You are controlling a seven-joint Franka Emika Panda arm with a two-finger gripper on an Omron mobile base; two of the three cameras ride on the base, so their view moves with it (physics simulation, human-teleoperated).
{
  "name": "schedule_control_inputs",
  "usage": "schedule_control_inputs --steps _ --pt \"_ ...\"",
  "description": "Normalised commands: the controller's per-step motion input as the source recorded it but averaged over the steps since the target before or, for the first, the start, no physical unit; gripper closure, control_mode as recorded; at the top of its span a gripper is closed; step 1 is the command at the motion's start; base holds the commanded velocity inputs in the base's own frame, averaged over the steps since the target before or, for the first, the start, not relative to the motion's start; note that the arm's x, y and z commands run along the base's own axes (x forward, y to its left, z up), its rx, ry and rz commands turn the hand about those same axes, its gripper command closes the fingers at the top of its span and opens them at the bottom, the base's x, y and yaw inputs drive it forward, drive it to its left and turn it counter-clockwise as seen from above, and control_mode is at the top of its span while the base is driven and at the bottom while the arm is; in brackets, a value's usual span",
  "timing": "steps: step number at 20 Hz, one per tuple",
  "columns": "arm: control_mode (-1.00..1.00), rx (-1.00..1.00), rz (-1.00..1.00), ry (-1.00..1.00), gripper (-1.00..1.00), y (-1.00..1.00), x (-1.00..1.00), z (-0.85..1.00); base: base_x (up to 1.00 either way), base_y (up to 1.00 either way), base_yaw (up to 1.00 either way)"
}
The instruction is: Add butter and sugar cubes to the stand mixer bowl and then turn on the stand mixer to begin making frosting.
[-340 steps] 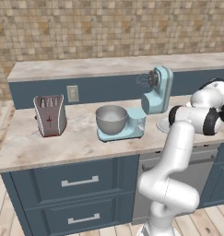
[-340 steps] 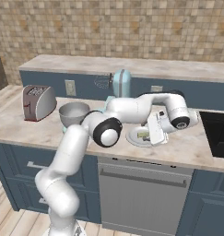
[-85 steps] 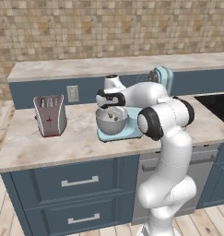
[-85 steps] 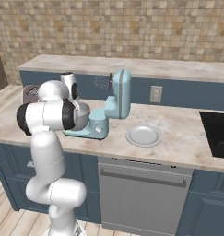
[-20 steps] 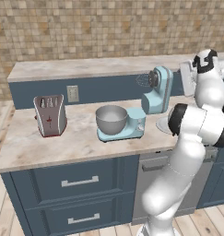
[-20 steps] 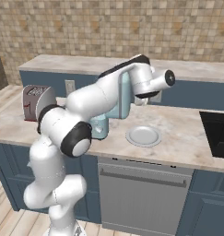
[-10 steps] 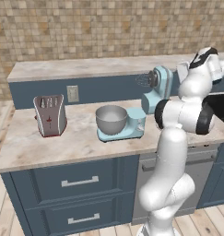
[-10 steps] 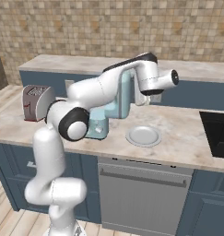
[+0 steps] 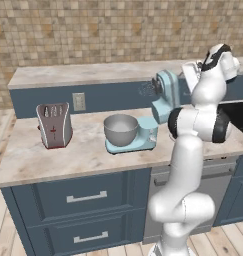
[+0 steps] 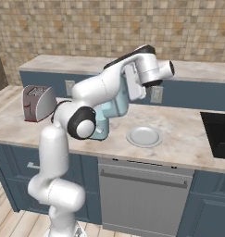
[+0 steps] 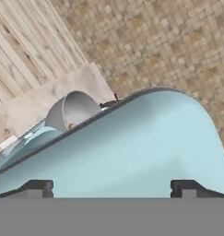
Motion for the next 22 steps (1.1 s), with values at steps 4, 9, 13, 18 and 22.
schedule_control_inputs --steps 4,9,13,18,22 --pt "-1.0 -0.1 0.14 0.0 -1.0 1.0 -0.39 -0.24 0.0 0.0 0.0" --pt "-1.0 -0.19 0.12 -0.03 -1.0 1.0 -0.61 -0.36 0.0 0.0 0.0" --pt "-1.0 -0.24 0.09 -0.04 -1.0 1.0 -0.59 -0.51 0.0 0.0 0.0" --pt "-1.0 -0.26 0.07 -0.02 -1.0 1.0 -0.44 -0.64 0.0 0.0 0.0" --pt "-1.0 -0.27 0.05 0.0 -1.0 1.0 -0.19 -0.72 0.0 0.0 0.0"
